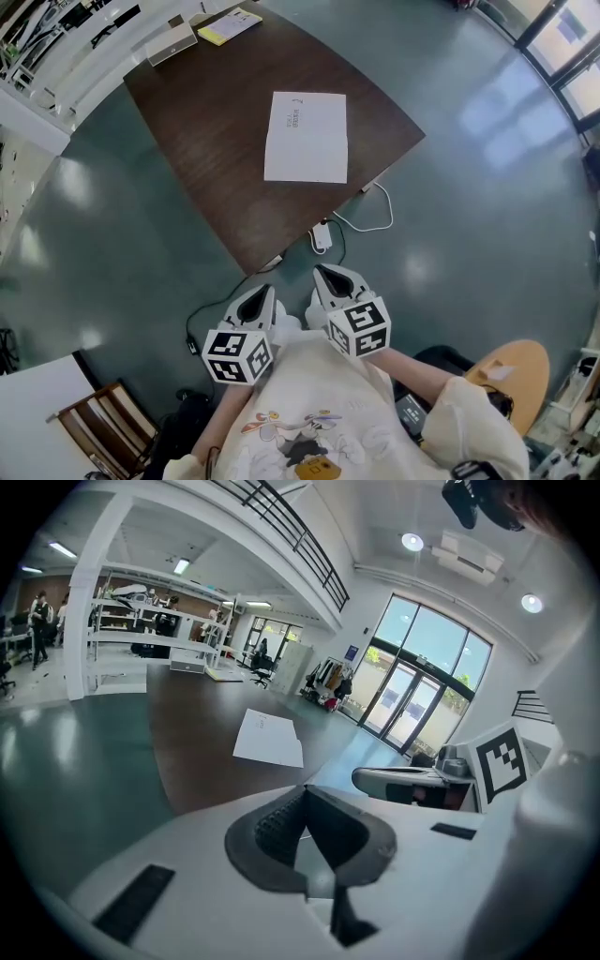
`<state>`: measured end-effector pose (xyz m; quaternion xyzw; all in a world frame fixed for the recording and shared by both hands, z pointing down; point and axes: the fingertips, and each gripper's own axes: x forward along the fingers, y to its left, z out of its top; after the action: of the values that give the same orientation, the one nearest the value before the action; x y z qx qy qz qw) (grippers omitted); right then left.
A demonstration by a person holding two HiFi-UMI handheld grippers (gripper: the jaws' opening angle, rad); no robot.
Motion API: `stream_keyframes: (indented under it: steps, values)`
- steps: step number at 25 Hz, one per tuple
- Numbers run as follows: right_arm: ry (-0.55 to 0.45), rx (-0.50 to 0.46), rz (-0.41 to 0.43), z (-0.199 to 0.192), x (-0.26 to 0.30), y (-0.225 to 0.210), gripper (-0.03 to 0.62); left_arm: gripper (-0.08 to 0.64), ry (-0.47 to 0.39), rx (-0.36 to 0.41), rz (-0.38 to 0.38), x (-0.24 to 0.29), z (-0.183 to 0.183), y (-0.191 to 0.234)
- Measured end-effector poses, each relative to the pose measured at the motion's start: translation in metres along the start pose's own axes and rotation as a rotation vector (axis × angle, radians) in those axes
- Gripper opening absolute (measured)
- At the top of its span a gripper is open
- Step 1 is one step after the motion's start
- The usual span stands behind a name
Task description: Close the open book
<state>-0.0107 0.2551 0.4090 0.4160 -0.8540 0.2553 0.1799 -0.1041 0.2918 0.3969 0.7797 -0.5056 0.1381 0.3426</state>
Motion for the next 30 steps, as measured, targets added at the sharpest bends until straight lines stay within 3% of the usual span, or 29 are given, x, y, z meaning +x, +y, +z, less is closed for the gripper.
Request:
stream_keyframes:
  steps: [9,18,23,30]
  values:
    - [0.021,0.054,-0.049,-0.017,-0.026,-0.073,0.008,0.006,0.03,0.02,0.003,0.038,-0.008,-0.04]
    - [0.017,0.18,-0.151,-0.029,-0.048,-0.143,0.006,0.006,0.093,0.063,-0.052,0.086,0.002,-0.068]
    - [0.018,0.203,-0.185,-0.015,-0.026,-0.165,0.006,0.006,0.099,0.067,-0.083,0.115,0.023,-0.062]
    - [0.045,0.159,-0.196,0.028,0.034,-0.184,0.006,0.006,0.11,0.023,-0.126,0.163,0.064,-0.023]
